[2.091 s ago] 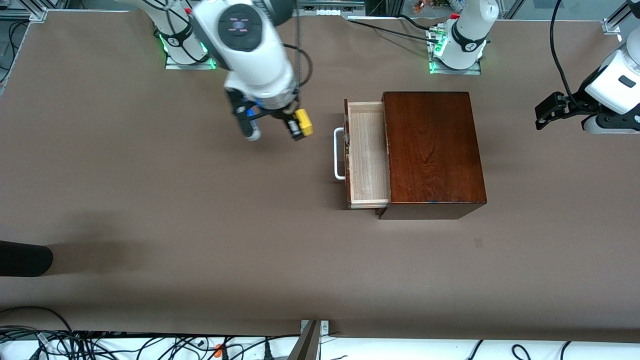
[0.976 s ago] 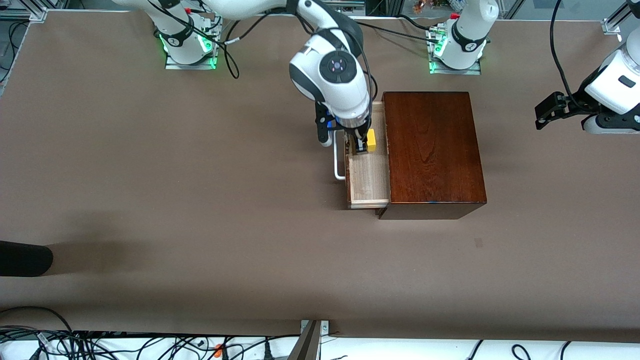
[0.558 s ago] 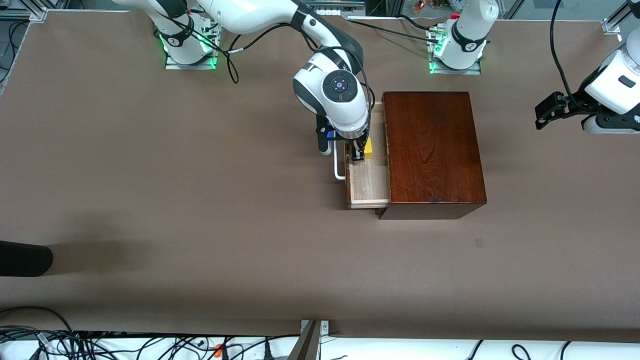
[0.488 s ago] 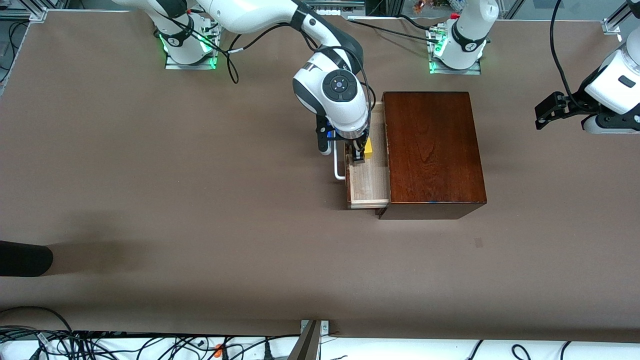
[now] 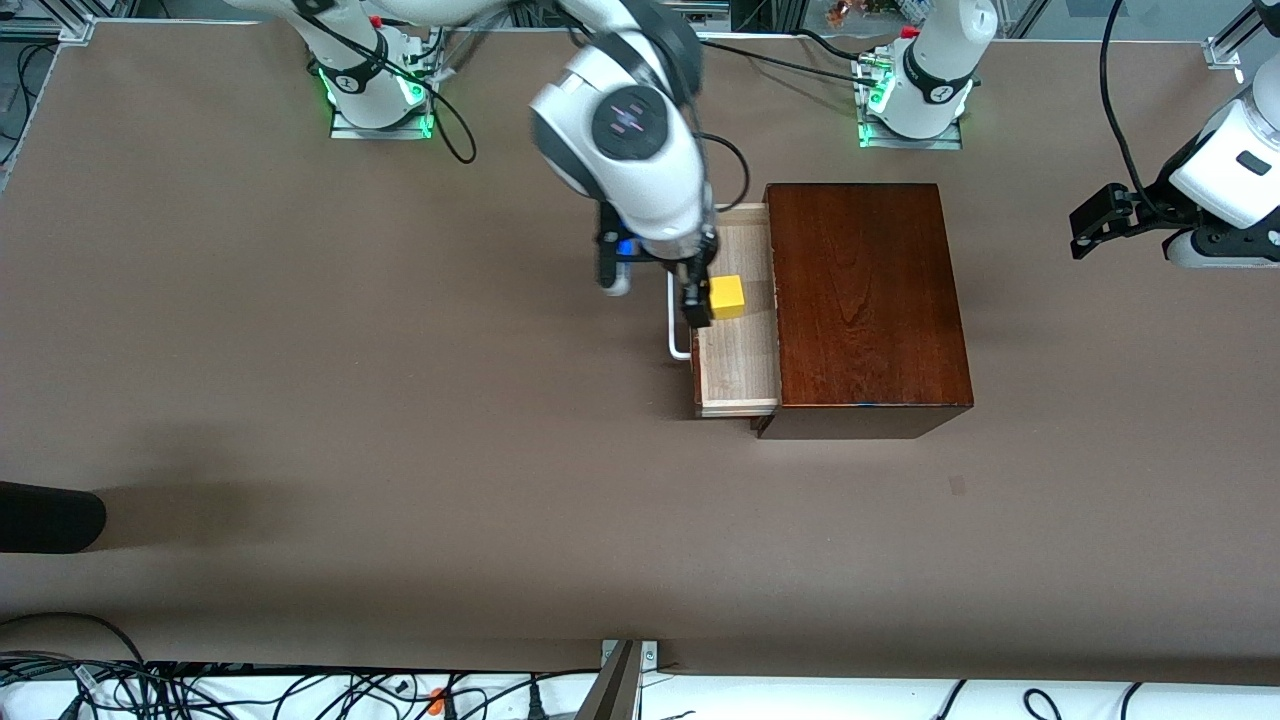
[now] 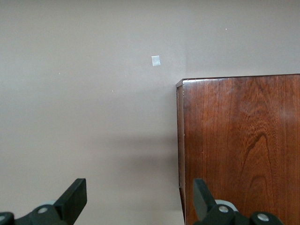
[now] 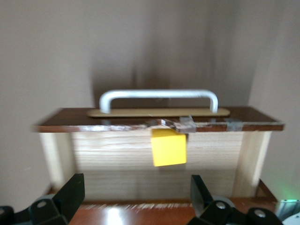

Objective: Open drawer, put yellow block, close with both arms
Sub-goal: 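Lower the cube into the drawer and open the right gripper, then withdraw the right gripper while the left gripper reaches the drawer front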

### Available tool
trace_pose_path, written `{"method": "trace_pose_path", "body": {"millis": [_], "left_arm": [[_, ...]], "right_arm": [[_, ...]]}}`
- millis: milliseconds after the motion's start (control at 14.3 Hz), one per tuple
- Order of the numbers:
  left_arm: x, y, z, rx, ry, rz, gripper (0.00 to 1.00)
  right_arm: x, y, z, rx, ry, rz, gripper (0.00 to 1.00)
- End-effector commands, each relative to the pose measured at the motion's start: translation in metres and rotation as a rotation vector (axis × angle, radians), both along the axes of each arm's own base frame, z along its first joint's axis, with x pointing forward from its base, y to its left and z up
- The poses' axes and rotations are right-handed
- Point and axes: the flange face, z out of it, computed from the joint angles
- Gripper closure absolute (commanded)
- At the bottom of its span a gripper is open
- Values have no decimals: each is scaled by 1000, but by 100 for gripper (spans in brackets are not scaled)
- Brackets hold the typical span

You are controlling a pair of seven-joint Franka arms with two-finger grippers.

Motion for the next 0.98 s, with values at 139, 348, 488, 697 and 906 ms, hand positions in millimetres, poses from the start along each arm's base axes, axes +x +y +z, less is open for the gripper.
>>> {"method": "trace_pose_path", "body": {"millis": [139,348,488,697,906], "left_arm": [[-6,-6,3,-24,23,-23,0],[-2,-14,-2,-89,49,-17,0],[-2,-20,-4,-91,88,-32,0],[-12,-84,-14,-135,160,-263,0],[-7,-144,-50,-153,230,-467,0]], "right_arm": [[21,-109,70,-119,13,320,0],[26,-184,89,-171,9,558,0],[24,-243,96,-169,-5,731,0],[21,-336,111,-203,-37,996,0],[23,-435,120,-181,-65,1192,0]]}}
